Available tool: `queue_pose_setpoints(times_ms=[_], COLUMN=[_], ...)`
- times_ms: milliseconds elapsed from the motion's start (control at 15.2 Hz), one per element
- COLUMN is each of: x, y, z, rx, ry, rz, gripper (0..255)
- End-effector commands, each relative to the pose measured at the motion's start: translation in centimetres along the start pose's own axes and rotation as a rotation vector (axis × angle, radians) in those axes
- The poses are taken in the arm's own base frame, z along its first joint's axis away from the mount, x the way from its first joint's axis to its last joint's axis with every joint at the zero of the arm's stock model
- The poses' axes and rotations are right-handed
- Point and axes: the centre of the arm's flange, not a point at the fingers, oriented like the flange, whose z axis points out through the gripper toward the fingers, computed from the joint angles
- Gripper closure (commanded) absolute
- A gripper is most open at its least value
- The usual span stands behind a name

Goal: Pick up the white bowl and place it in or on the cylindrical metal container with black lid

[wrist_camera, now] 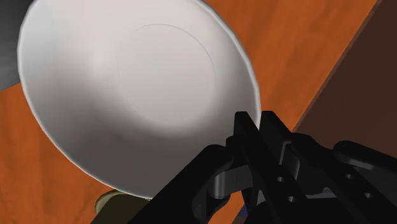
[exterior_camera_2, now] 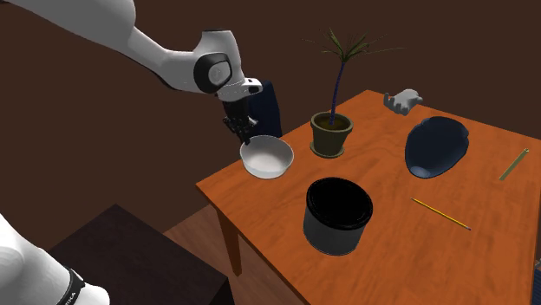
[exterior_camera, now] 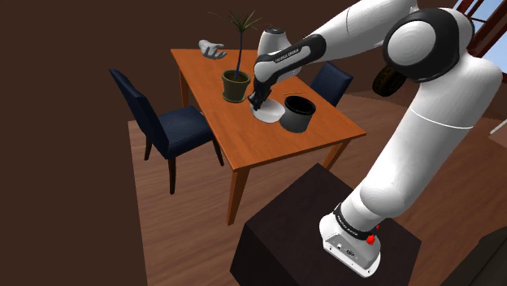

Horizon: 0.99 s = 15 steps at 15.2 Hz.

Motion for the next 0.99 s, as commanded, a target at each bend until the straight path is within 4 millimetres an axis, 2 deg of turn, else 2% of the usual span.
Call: queue_pose_setpoints(times_ms=[0, 924], x=[0.1, 0.8], y=[0.1, 0.9], z=[-1.0, -8.3], rx=[0.000, 0.000], ry=[0.000, 0.000], rz=[0.000, 0.000], gripper=[255, 255])
